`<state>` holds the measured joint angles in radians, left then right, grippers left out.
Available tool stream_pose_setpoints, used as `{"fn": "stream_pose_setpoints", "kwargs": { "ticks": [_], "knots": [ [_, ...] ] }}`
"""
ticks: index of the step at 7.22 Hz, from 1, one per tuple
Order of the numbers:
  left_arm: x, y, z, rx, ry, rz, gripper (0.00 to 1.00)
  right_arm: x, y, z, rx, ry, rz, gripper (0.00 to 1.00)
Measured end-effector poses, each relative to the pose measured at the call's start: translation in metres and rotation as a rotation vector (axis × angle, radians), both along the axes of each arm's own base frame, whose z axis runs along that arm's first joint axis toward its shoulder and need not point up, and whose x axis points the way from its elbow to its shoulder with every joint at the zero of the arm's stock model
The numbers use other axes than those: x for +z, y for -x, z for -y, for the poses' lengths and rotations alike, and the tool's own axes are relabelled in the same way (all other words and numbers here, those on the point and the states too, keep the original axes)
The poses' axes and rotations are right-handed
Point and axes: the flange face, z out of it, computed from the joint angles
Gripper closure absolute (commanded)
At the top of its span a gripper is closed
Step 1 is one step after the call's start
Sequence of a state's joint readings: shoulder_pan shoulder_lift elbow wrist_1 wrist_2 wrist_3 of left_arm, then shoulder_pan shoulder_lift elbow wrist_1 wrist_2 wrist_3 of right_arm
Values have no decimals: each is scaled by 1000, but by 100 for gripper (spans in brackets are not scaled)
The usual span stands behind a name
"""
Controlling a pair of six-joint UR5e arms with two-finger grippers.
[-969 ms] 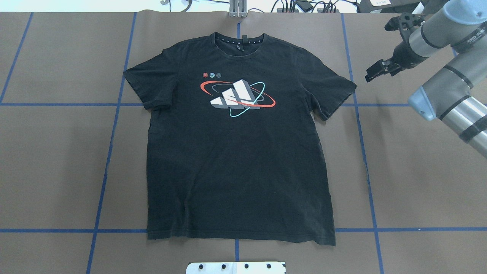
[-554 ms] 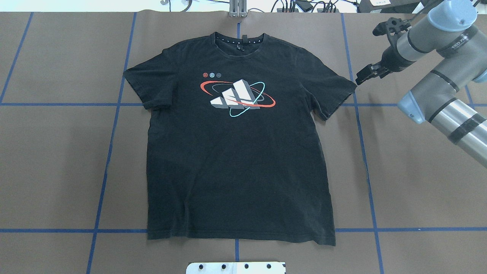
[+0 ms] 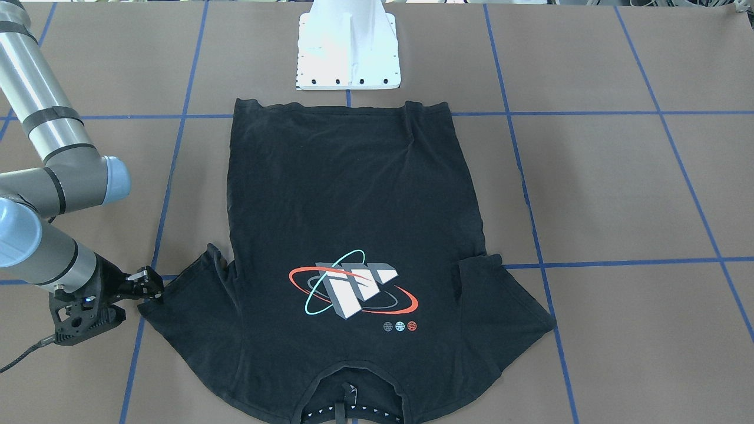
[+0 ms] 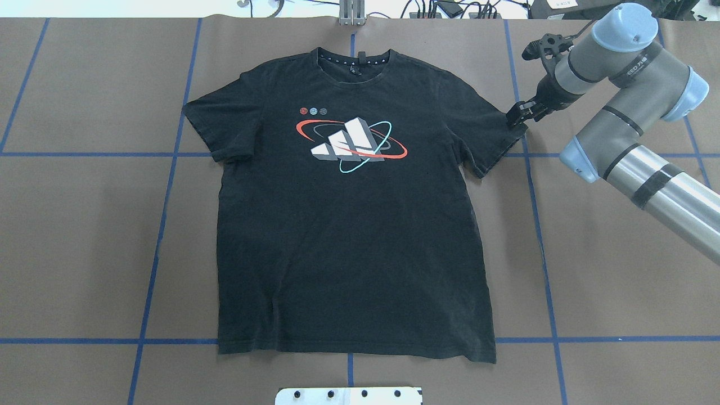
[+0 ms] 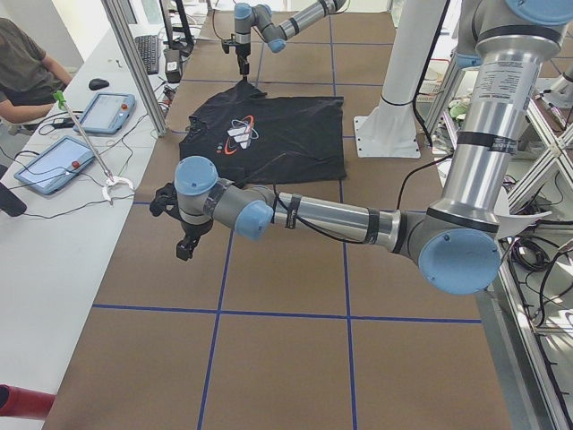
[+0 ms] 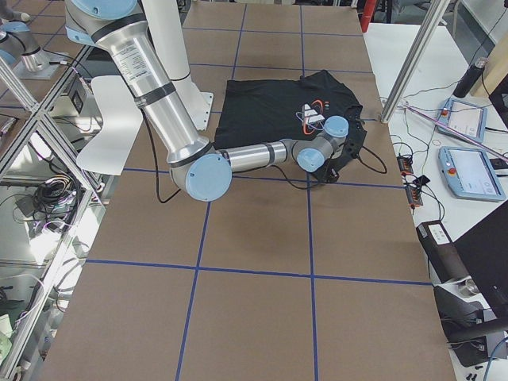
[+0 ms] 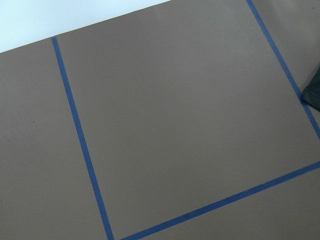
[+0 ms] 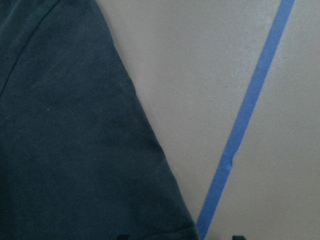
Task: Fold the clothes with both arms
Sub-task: 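Move the right gripper to the sleeve nearest it and grasp it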
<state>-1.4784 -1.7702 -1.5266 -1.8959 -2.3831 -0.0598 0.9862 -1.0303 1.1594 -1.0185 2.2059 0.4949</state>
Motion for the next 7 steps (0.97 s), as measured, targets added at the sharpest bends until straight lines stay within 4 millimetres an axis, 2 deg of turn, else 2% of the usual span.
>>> {"fn": "stream_pose_setpoints", "kwargs": {
  "ticks": [1, 2, 3, 7],
  "knots": [
    [0, 0, 0, 0, 0, 0, 0, 0, 4, 1, -3, 3, -2, 47],
    [0, 0, 0, 1, 1, 0, 0, 1, 6, 1, -6, 5, -4, 83],
    [0, 0, 0, 1, 1, 0, 0, 2, 8, 1, -7, 6, -5, 100],
    [-2, -1, 0, -6, 7, -4, 0, -1, 10, 2, -6, 1, -6, 100]
  ]
}}
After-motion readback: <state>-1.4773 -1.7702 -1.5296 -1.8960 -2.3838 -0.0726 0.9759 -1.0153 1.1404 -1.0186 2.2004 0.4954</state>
